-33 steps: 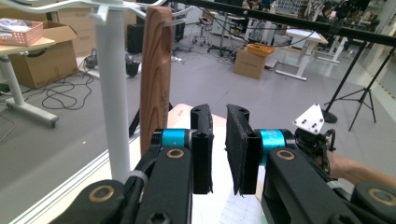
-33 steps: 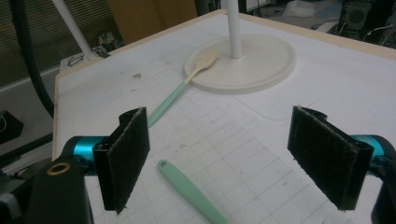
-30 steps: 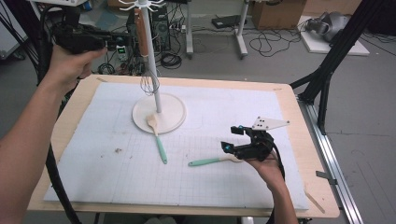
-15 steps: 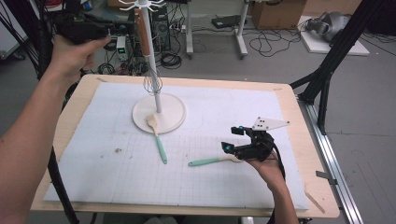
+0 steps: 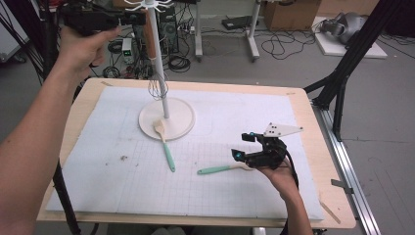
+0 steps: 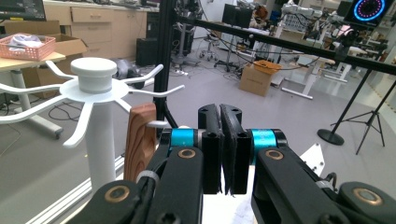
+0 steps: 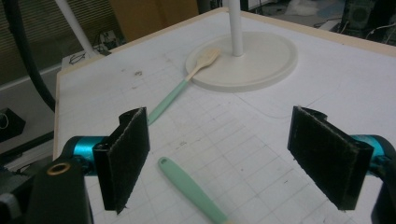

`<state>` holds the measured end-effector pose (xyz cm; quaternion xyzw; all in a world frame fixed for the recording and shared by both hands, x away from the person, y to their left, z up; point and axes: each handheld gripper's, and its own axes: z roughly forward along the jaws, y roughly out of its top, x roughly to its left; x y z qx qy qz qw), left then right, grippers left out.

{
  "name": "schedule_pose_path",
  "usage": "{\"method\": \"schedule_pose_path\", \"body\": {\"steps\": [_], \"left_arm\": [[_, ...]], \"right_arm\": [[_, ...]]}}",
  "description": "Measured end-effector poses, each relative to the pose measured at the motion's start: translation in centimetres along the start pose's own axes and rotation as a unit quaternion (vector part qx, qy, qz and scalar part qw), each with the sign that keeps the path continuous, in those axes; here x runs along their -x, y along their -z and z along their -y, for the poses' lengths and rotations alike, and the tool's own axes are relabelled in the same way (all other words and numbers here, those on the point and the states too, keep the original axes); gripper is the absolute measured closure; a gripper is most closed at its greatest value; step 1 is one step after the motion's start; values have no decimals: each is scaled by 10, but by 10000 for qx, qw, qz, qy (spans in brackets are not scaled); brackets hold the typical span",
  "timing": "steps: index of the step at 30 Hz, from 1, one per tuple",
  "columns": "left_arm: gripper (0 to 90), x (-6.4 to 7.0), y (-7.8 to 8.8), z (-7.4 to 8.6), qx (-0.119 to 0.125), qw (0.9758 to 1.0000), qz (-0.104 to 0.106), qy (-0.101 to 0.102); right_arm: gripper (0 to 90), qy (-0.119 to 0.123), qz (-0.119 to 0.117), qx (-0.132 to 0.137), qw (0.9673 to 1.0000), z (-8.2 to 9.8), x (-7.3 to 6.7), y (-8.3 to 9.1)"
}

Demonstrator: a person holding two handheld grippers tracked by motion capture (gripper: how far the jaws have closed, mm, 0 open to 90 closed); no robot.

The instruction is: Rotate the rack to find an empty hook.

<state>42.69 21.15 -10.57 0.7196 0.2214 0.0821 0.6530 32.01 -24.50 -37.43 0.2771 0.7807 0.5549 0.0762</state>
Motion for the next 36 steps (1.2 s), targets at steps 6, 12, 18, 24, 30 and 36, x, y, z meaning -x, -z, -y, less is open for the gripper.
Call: {"method": "schedule_pose_path", "body": {"steps": [6, 12, 18, 24, 30, 36], "left_arm": [[866, -2, -8, 1, 18, 9999, -148, 72], [866, -5, -8, 1, 108, 9993, -351, 86], [866, -7, -5, 2, 118, 9988, -457, 87], [865, -8, -1, 1, 133, 9985, -529, 53], [864, -11, 4, 1, 180, 9978, -637, 70], [863, -15, 8, 1, 206, 9971, -717, 111]], "right_arm": [[197, -23, -11, -4, 10000, 0, 0, 0], [197, -30, -14, -12, 10000, 0, 0, 0], [197, -23, -18, -9, 10000, 0, 0, -1], [197, -7, -15, 7, 10000, 0, 0, 0], [197, -24, -19, 7, 10000, 0, 0, 0], [197, -28, -21, 10, 10000, 0, 0, 0]]}}
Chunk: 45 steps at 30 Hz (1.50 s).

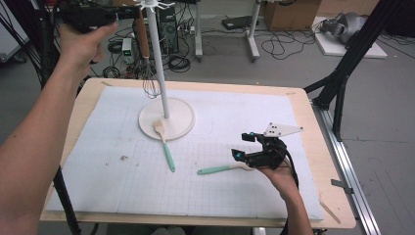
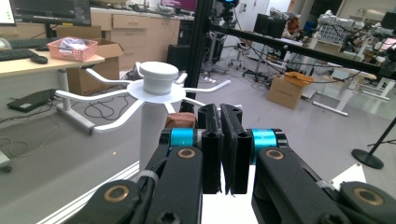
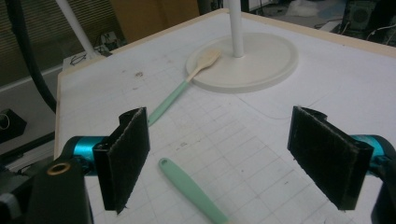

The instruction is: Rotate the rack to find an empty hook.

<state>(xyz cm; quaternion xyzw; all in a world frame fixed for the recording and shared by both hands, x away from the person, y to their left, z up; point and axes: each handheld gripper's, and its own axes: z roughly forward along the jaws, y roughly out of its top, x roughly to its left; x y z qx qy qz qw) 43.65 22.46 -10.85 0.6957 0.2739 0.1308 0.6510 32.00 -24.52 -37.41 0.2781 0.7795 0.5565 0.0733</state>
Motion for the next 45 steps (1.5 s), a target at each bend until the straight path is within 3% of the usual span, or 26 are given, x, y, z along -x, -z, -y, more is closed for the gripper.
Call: {"method": "schedule_pose_path", "body": {"steps": [10, 34, 45], "left_arm": [[862, -4, 1, 0, 27, 10000, -5, 59], [857, -22, 5, 1, 82, 9991, -339, 237], [838, -19, 9, 2, -12, 9994, -334, 129]], "right_arm": [[197, 1, -17, -10, 10000, 0, 0, 0], [198, 6, -45, 8, 10000, 0, 0, -1], [197, 0, -51, -8, 10000, 0, 0, -1]]}}
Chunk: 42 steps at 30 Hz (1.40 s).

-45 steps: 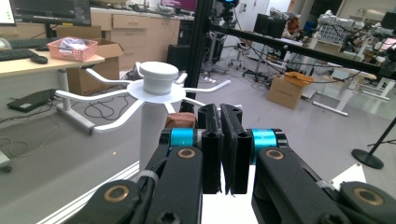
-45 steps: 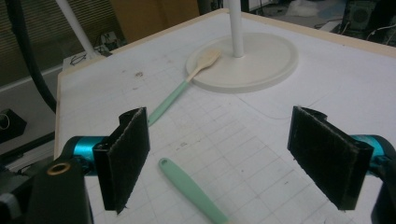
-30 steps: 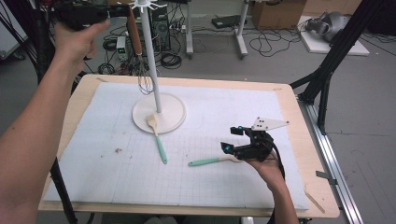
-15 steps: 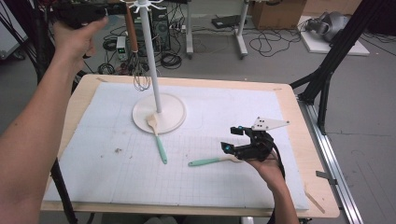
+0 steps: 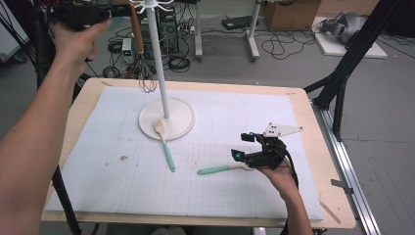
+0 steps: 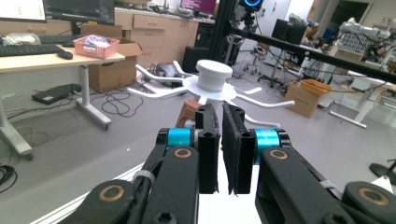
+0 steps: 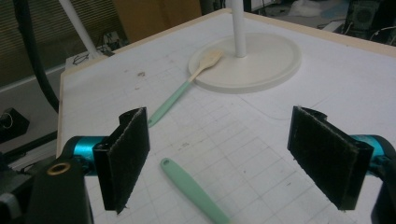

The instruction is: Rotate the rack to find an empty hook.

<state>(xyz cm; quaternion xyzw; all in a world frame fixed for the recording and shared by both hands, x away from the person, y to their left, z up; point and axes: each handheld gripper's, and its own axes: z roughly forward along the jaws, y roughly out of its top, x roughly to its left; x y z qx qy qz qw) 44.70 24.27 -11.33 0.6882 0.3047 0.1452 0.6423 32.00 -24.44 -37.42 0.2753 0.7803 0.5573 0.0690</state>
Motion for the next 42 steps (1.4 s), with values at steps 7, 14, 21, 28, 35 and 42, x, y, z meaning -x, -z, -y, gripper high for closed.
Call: {"method": "schedule_pose_path", "body": {"steps": [7, 14, 21, 28, 35, 42], "left_arm": [[809, 1, 10, 8, -21, 10000, 60, -47], [771, 0, 24, 23, -9, 9998, 177, -45], [714, 9, 31, 39, -146, 9994, 223, -239], [681, 18, 34, 59, -260, 9981, 364, -423], [633, 23, 41, 80, -334, 9977, 332, -496], [567, 26, 49, 98, -372, 9975, 372, -477]], "right_arm": [[197, 17, 25, 9, 10000, 0, 0, 0], [197, 13, 29, -20, 10000, 0, -1, -2], [197, 77, 55, -49, 9999, 0, -1, -4], [197, 46, 166, 0, 9999, 0, 1, -1], [197, 84, 226, -58, 9997, 0, -1, -2], [197, 112, 242, -31, 9996, 0, -1, -2]]}}
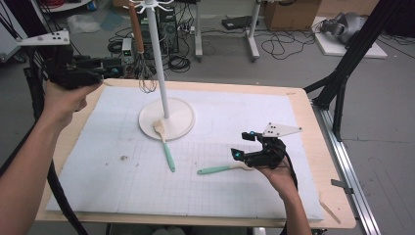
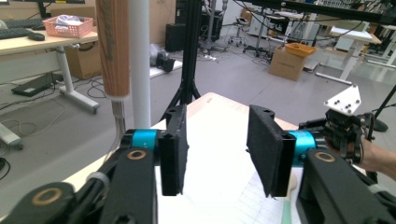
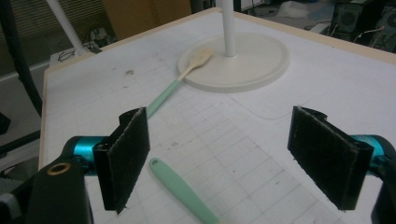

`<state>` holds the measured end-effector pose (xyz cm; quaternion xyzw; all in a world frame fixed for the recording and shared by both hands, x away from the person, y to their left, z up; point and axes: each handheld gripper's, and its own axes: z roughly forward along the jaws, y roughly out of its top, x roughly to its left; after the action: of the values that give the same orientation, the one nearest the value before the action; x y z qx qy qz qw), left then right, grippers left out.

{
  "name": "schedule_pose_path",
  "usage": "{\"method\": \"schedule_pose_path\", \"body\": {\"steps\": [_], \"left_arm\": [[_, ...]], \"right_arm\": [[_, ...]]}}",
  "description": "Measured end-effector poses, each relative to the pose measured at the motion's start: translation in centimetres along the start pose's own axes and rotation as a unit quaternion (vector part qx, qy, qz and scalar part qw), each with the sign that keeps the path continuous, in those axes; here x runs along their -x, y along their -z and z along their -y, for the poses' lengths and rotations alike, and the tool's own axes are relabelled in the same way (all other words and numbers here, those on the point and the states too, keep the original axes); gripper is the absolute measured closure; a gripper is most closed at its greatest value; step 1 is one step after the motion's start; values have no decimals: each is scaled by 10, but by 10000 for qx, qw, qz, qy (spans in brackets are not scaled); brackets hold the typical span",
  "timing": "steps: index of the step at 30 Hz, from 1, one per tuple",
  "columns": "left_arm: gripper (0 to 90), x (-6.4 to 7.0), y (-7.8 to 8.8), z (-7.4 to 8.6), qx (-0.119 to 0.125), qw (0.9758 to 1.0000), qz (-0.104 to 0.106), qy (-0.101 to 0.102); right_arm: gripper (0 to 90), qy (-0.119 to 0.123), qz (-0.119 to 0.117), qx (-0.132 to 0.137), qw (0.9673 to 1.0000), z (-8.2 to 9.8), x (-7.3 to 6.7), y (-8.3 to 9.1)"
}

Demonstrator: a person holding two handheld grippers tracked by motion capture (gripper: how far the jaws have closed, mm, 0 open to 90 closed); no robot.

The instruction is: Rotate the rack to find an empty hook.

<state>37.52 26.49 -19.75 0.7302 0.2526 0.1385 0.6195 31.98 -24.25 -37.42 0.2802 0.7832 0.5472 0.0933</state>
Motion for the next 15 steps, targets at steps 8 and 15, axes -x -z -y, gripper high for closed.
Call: {"method": "schedule_pose_path", "body": {"steps": [8, 15], "left_arm": [[468, 7, 1, 27, -56, 10000, 36, 17], [395, 22, -1, 63, -117, 9999, 31, -59]], "right_arm": [[197, 17, -10, -40, 10000, 0, -1, -1], [197, 18, -12, -83, 10000, 2, 0, -4]]}}
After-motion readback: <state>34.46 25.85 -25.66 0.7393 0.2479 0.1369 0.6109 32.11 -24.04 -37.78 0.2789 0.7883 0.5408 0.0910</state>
